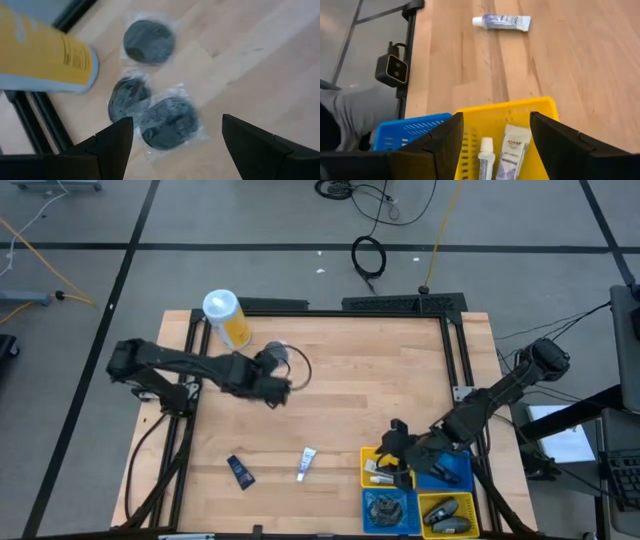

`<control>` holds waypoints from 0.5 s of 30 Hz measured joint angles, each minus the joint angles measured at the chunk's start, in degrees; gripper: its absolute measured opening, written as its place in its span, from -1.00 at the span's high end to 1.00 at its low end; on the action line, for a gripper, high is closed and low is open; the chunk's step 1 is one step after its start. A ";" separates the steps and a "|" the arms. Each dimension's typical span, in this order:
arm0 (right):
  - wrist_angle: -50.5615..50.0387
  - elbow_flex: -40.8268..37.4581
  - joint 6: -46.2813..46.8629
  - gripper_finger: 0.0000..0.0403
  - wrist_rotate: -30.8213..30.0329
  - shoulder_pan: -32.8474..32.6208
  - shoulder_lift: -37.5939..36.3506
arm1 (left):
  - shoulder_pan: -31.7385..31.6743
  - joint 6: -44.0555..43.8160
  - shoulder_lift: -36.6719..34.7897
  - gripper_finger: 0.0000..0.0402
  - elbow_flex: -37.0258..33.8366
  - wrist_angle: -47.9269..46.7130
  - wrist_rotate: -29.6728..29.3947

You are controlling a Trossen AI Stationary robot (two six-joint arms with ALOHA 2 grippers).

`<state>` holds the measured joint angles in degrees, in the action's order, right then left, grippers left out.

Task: Pick & Place Travel size toiletries
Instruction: Put the black hairbrush into the bottom blue bin

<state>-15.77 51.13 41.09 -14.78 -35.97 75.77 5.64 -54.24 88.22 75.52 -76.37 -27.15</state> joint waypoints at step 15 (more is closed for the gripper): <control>4.83 0.00 -5.44 -0.10 -0.12 1.19 0.00 | -17.26 6.39 -0.23 -0.47 -16.82 19.36 5.76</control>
<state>-10.94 51.13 35.65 -14.90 -34.78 75.77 -11.62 -47.86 87.99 58.70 -57.01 -21.39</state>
